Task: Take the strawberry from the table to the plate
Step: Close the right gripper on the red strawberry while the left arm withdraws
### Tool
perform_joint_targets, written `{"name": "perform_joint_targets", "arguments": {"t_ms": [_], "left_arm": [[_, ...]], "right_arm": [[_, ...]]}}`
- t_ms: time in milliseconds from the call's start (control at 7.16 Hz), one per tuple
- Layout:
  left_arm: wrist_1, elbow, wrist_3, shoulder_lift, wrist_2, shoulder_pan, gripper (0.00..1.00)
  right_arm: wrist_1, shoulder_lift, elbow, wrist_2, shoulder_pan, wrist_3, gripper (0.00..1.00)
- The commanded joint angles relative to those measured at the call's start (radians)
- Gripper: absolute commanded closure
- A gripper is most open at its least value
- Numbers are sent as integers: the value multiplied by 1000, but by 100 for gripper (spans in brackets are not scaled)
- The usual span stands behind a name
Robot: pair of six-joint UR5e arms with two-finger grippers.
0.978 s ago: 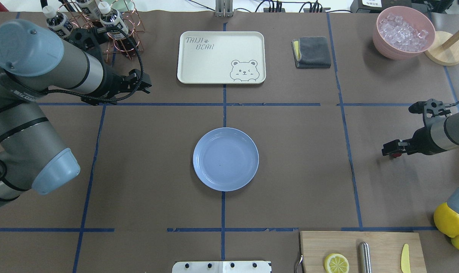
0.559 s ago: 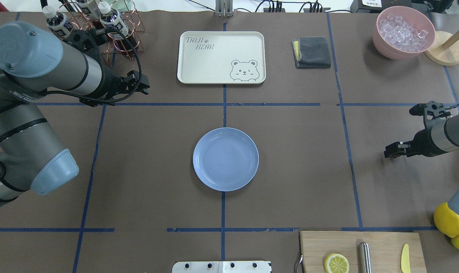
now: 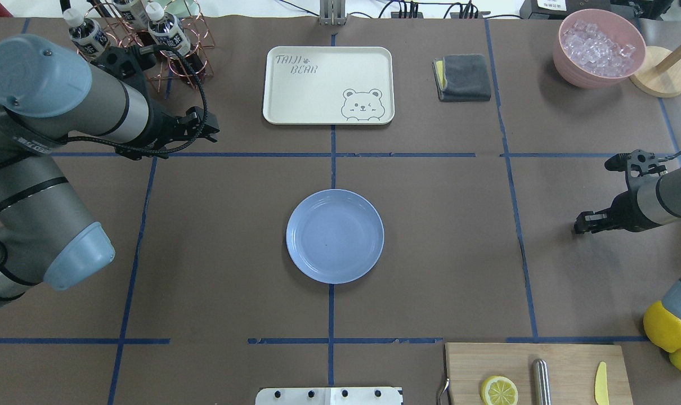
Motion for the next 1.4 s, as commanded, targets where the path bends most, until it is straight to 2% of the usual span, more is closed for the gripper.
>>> {"name": "perform_joint_targets", "arguments": {"t_ms": [0, 279, 419, 699, 978, 1118, 1257], "left_arm": [[0, -1, 0, -1, 0, 0, 0], [2, -3, 32, 1, 0, -14, 0], [12, -3, 119, 8, -8, -41, 0], [37, -1, 309, 50, -17, -99, 0], [37, 9, 490, 105, -99, -208, 0], [37, 14, 606, 142, -110, -277, 0], [34, 28, 718, 181, -132, -328, 0]], "right_arm": [[2, 2, 12, -2, 32, -4, 100], [-9, 16, 67, 47, 84, -4, 100], [-61, 63, 93, 82, 110, -4, 100], [-200, 228, 116, 86, 108, 6, 100], [-337, 432, 116, 75, 34, 76, 100], [-340, 512, 110, 47, -39, 191, 100], [-340, 560, 110, -67, -137, 267, 100]]}}
